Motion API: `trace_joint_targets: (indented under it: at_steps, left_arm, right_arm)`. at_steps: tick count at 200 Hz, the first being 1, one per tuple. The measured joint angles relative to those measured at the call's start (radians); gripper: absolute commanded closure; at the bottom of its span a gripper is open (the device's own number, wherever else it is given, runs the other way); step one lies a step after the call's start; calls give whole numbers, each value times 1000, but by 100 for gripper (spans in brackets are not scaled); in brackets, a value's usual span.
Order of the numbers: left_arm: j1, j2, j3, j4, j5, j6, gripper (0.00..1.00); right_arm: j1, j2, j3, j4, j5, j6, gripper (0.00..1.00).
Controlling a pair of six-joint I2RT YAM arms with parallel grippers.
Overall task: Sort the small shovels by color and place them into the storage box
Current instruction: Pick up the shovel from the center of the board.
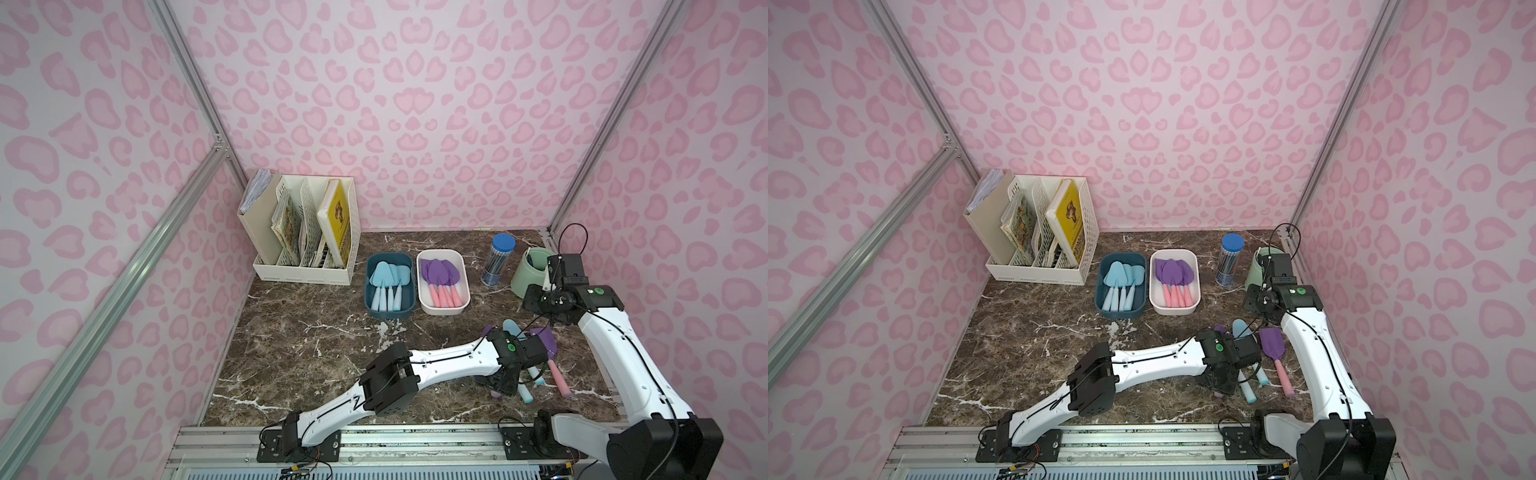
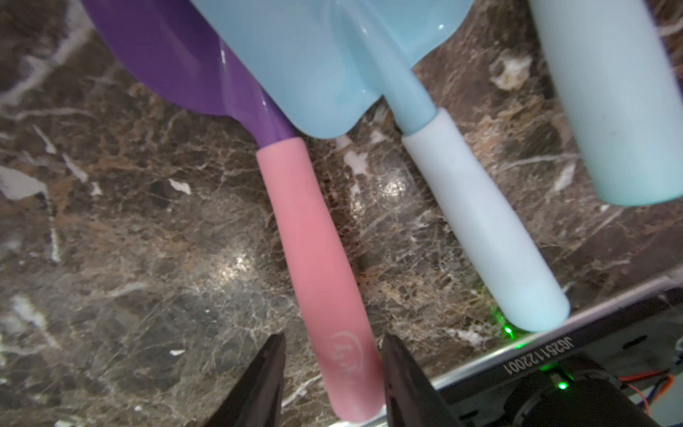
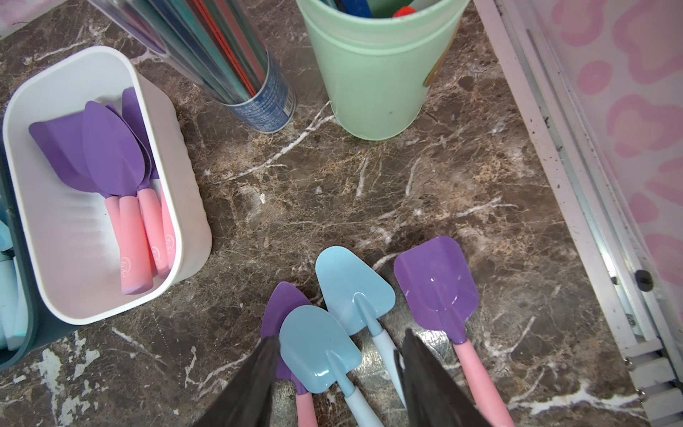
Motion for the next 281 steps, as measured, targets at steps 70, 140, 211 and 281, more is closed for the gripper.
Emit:
trace_joint_targets:
  at_steps: [70,140,211,281]
  left_arm:
    - [8,26,0,-1,1,8,55]
    - [15,28,2,-3,1,11,65]
    - [15,28,2,-7,2,11,69]
    - [16,28,2,-26,-18,6,71]
  right_arm:
    - [0,9,0,1,-1,0,42]
    - [0,11,0,7,-4,0,42]
    - [0,17,-4,13,-12,-1,42]
    - [0,23,-4,14,-27,-3,42]
